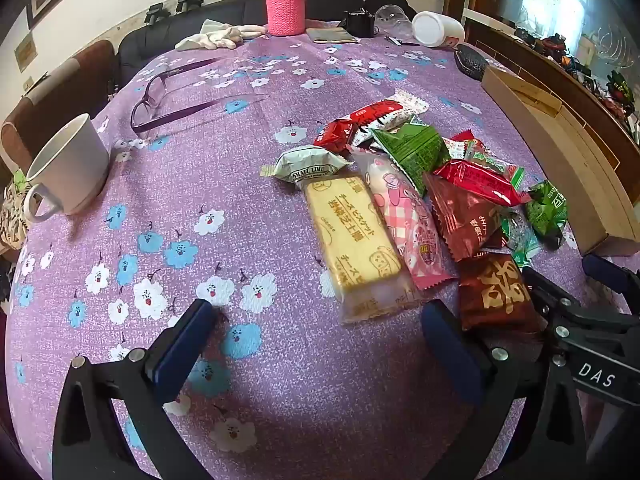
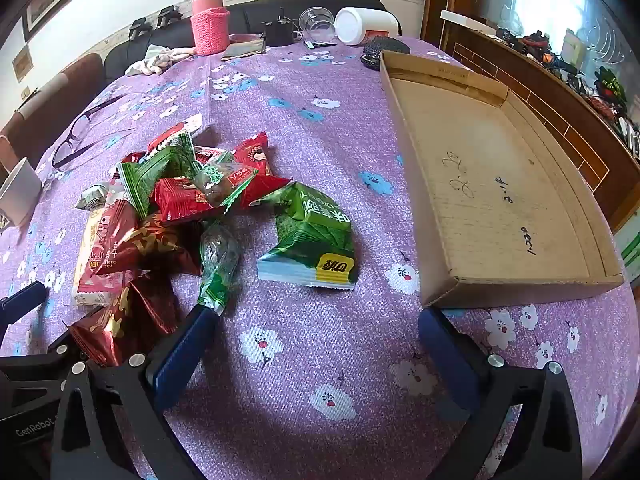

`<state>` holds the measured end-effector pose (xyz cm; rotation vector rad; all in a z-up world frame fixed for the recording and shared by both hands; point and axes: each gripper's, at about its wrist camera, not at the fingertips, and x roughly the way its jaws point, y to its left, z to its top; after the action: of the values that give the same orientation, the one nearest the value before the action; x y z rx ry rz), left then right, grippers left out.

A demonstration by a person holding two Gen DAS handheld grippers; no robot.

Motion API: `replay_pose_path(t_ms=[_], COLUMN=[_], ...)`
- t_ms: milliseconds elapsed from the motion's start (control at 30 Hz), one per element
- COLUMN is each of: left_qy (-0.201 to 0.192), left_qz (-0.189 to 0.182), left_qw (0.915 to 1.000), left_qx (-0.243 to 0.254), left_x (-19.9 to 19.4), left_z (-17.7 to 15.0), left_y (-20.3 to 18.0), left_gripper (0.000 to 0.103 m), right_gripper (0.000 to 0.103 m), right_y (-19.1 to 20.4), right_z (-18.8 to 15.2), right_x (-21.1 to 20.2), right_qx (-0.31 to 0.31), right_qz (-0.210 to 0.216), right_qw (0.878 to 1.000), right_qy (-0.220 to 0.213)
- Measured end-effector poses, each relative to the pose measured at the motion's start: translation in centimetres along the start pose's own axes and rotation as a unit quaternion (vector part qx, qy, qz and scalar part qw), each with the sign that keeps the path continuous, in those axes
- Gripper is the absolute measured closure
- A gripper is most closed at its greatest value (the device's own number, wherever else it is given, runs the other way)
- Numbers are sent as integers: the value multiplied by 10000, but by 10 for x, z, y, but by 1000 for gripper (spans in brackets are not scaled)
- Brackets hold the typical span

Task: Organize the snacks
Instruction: 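Grasp the yellow cake bar with the left gripper while the right grasps a red candy packet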

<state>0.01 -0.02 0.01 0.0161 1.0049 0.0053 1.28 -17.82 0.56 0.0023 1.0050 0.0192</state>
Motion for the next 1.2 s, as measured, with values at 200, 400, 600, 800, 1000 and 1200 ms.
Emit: replay_pose_path(t_ms=[200, 400, 600, 800, 1000, 1200], left_qy=[-26, -15, -103, 12, 219, 225], left_qz=[-172, -428, -611, -800, -657, -342], left_qw=[9998, 9990, 9976, 9953, 9955, 9979], left_qx=[40, -90, -307, -551, -645, -505], left_x=[-3, -6, -9, -17, -16, -9], left_z=[0, 3, 0, 2, 12, 27], left_y=[-2, 4, 13, 20, 22, 11], left_gripper=[0, 0, 13, 38, 43, 51], right_gripper=[1, 0, 1, 1, 14, 27], right_y=[-2, -8, -26, -53, -49, -61], right_z=[0, -5, -22, -25, -14, -13], right_x=[1, -6, -37, -55, -58, -48], right_qx=[8, -683, -920, -133, -154, 9], right_qz=[37, 655, 1571, 2327, 2250, 2409], right_qw=[10000, 9951, 9832, 9712, 9727, 9702], right_qy=[2, 297, 148, -497, -541, -260])
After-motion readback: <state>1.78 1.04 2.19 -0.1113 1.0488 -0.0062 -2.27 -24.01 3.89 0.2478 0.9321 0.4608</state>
